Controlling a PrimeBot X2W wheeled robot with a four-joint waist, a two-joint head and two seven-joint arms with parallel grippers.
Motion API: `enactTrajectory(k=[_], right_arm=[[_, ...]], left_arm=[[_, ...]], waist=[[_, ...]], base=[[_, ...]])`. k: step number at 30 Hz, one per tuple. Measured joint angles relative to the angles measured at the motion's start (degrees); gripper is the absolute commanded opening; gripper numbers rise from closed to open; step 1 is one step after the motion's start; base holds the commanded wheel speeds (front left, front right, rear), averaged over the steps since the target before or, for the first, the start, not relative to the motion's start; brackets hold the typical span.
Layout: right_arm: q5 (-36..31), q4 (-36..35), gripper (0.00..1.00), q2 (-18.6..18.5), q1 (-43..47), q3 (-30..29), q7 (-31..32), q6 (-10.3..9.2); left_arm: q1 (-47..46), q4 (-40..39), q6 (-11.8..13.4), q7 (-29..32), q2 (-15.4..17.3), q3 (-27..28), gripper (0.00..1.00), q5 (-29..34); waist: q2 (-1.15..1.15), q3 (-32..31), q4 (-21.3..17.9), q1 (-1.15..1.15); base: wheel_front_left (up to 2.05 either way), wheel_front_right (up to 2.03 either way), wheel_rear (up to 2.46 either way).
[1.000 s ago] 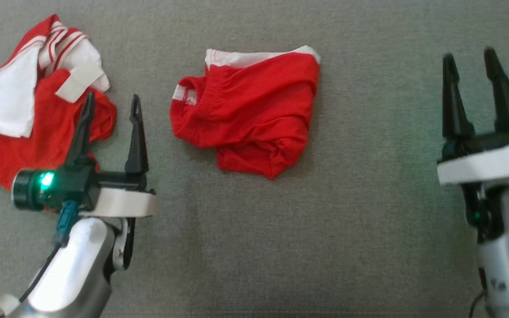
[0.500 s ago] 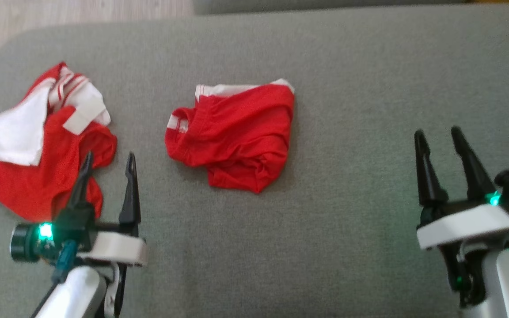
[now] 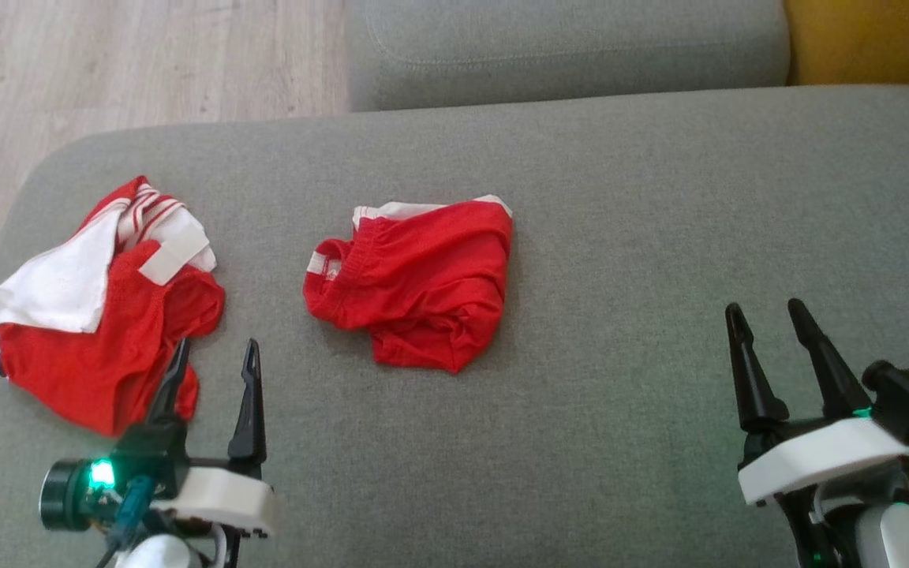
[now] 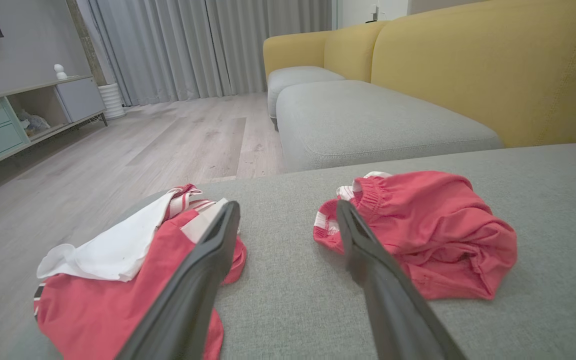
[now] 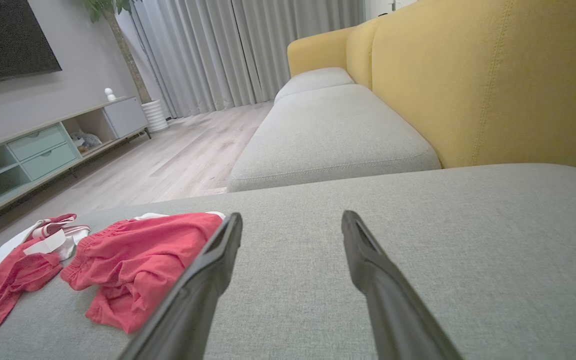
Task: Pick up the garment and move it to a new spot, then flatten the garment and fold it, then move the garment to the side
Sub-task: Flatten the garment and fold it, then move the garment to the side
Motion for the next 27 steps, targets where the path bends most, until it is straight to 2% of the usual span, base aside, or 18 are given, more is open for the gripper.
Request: enactTrajectory(k=[11,27], right_arm=[[-1.0,-1.2,1.00,0.5,0.4,-0.1,1.6,0.00],[-1.5,-1.2,1.00,0.5,0.4,-0.5,1.8,0.00]], left_arm=[[0.7,-0.6,0.9,1.0,0.3,-0.1,1.00,-0.4],[0.7,-0.6,1.0,1.0,0.6,-0.2,1.00,-0.4]], waist=[[0.00,-0.6,0.3,0.00],[0.00,-0.1,0.2,0.00]], base=[[0.00,0.00,0.00],[0.00,0.00,0.00]])
